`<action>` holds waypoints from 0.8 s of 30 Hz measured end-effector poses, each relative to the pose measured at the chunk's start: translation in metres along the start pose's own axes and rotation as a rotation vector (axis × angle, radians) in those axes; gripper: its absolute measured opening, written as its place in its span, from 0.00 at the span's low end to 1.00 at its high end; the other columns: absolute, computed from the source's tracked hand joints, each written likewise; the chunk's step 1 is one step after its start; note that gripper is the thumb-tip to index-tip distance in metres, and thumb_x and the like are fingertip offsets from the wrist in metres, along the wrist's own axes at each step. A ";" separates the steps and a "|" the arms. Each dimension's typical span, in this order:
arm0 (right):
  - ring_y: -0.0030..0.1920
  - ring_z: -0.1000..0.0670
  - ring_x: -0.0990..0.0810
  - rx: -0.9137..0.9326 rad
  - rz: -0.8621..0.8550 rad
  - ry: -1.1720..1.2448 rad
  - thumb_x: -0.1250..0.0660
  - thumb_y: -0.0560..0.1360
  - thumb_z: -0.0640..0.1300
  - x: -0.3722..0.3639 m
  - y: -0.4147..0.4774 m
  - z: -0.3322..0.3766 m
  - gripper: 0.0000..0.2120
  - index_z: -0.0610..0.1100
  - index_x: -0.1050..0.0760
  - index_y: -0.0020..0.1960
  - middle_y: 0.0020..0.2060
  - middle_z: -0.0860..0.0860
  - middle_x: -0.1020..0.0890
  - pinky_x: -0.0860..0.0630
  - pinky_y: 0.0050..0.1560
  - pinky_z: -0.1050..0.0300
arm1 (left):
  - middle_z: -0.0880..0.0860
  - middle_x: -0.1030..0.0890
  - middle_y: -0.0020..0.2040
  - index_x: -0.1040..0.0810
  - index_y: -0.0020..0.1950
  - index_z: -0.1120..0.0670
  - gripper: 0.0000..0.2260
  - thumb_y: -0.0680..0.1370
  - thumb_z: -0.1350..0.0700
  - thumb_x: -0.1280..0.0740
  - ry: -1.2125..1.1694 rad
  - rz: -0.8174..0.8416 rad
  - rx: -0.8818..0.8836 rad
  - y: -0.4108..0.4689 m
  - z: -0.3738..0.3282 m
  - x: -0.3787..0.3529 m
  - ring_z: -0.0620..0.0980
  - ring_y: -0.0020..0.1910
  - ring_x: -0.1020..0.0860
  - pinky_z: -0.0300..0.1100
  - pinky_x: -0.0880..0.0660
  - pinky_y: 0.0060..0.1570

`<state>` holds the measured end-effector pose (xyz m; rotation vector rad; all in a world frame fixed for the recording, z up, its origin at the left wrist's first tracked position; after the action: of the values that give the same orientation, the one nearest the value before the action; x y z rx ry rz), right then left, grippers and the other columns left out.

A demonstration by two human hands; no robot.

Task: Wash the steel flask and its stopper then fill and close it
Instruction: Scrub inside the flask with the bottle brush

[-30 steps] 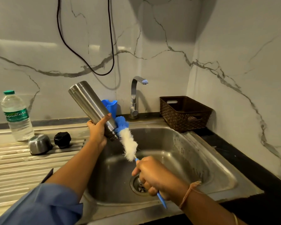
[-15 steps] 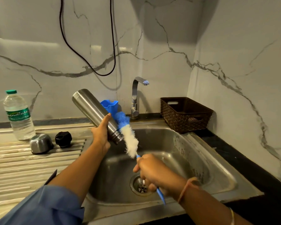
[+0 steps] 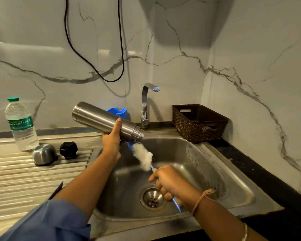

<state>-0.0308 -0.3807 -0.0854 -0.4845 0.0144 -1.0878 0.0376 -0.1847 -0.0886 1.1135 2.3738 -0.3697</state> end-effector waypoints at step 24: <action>0.14 0.59 0.45 -0.076 0.037 0.213 0.51 0.80 0.40 0.019 0.001 0.017 0.14 0.38 0.30 0.41 0.15 0.55 0.38 0.48 0.14 0.68 | 0.56 0.24 0.63 0.34 0.70 0.56 0.36 0.67 0.47 0.24 0.160 -0.131 -0.102 -0.005 0.014 0.011 0.54 0.60 0.24 0.53 0.29 0.64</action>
<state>-0.0165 -0.3900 -0.0661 -0.4329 0.2518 -1.1015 0.0325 -0.1869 -0.1063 0.9769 2.5831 -0.2079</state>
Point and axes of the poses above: each hand's wrist, its own y-axis towards the middle knuckle, its own x-axis out of the back of the hand, z = x × y, the point moved 1 cm from there along y, towards the middle knuckle
